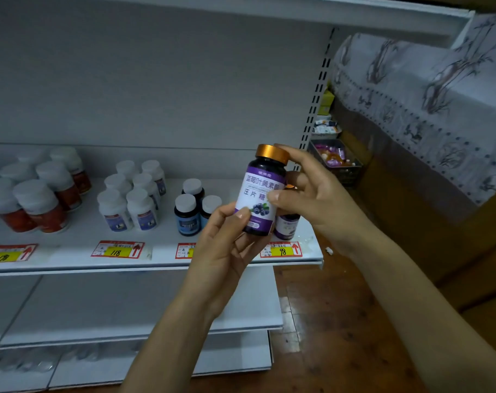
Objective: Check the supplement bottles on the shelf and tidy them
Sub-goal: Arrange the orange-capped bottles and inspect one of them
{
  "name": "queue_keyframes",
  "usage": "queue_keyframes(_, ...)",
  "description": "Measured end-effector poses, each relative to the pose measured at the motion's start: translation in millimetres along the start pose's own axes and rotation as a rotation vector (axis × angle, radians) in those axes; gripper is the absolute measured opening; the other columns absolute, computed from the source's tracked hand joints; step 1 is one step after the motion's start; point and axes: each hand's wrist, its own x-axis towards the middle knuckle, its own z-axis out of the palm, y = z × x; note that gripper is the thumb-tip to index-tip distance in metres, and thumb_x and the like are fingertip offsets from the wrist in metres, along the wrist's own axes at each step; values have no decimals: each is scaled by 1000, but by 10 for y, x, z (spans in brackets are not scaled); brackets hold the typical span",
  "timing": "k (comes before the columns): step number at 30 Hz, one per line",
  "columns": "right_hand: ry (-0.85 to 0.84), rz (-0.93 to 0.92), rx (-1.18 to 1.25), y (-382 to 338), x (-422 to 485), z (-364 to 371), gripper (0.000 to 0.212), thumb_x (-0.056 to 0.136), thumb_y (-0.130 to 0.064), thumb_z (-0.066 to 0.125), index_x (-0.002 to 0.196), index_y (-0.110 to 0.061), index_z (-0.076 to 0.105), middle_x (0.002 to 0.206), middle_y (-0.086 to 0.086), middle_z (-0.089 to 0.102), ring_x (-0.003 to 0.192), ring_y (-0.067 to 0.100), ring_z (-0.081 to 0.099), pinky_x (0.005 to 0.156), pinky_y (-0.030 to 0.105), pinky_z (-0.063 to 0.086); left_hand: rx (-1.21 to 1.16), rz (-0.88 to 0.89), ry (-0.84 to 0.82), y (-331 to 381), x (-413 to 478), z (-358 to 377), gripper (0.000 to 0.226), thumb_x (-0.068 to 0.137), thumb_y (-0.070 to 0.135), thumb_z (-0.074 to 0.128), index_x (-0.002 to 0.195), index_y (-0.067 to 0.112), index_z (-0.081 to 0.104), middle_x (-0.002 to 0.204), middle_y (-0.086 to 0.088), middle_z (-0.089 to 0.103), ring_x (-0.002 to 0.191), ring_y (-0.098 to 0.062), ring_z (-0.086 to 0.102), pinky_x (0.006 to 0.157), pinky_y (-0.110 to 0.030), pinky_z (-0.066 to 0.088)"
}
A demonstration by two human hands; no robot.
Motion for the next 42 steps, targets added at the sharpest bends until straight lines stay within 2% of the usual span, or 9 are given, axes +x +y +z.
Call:
queue_keyframes(4, 41, -20, 6, -44, -144, -94, 61, 82, -3, 69, 133, -27, 44, 108, -10, 63, 99, 4, 66, 76, 24, 57, 323, 151, 56, -110, -51, 171, 37, 75, 26, 75, 106, 16, 58, 99, 2, 73, 98, -23, 70, 83, -34, 57)
queue_keyframes(8, 176, -52, -1, -109, -415, -266, 68, 65, -19, 77, 127, -21, 49, 110, 1, 65, 101, 20, 68, 82, 38, 59, 718, 292, 14, -218, -142, 450, 48, 64, 40, 71, 107, 24, 57, 95, 11, 69, 89, -6, 67, 73, -18, 54)
queue_keyframes(10, 235, -49, 3, -145, -564, -373, 65, 63, -26, 76, 122, -24, 50, 107, 0, 66, 100, 20, 67, 79, 36, 59, 822, 311, -23, -263, -142, 567, 50, 64, 42, 74, 107, 22, 60, 94, 12, 68, 87, -4, 66, 70, -17, 54)
queue_keyframes(16, 434, 1, 41, -276, -1059, -601, 47, 74, -27, 65, 118, -22, 51, 102, 2, 64, 86, 2, 68, 65, 19, 54, 868, 264, -216, -459, -170, 831, 48, 65, 45, 82, 103, 27, 60, 95, 15, 67, 87, -7, 66, 71, -21, 55)
queue_keyframes(19, 568, 39, 12, -321, -1346, -560, 44, 80, -21, 64, 122, -21, 50, 100, -2, 68, 86, 3, 68, 64, 22, 56, 836, 233, -355, -577, -208, 897, 49, 63, 42, 80, 104, 27, 58, 96, 17, 65, 90, -3, 64, 71, -18, 54)
queue_keyframes(26, 937, 113, -51, -401, -1835, -17, 40, 86, 4, 62, 120, -15, 50, 108, 16, 63, 76, 11, 70, 55, 24, 56, 839, 155, -770, -646, -295, 738, 58, 73, 26, 82, 122, 22, 52, 112, 12, 61, 100, 0, 59, 73, -12, 51)
queue_keyframes(33, 1207, 301, -289, -426, -2394, 797, 47, 85, -16, 71, 125, -30, 51, 118, -3, 61, 106, 10, 62, 86, 33, 57, 842, 44, -1158, -626, -710, 468, 55, 76, 22, 78, 120, 39, 51, 109, 19, 62, 98, 7, 58, 73, -12, 51)
queue_keyframes(37, 1316, 394, -348, -546, -2826, 1176, 50, 88, -22, 68, 132, -34, 48, 124, -10, 58, 110, 5, 58, 88, 29, 55, 783, -13, -1313, -723, -1132, 459, 55, 74, 26, 80, 114, 46, 48, 107, 22, 62, 97, 8, 58, 73, -11, 51)
queue_keyframes(42, 1488, 499, -396, -649, -3449, 1543, 39, 88, -32, 68, 124, -32, 55, 117, -7, 62, 109, 11, 61, 93, 42, 53, 782, -60, -1505, -891, -1750, 510, 52, 75, 26, 80, 108, 48, 47, 99, 29, 62, 94, 14, 57, 71, -12, 51)
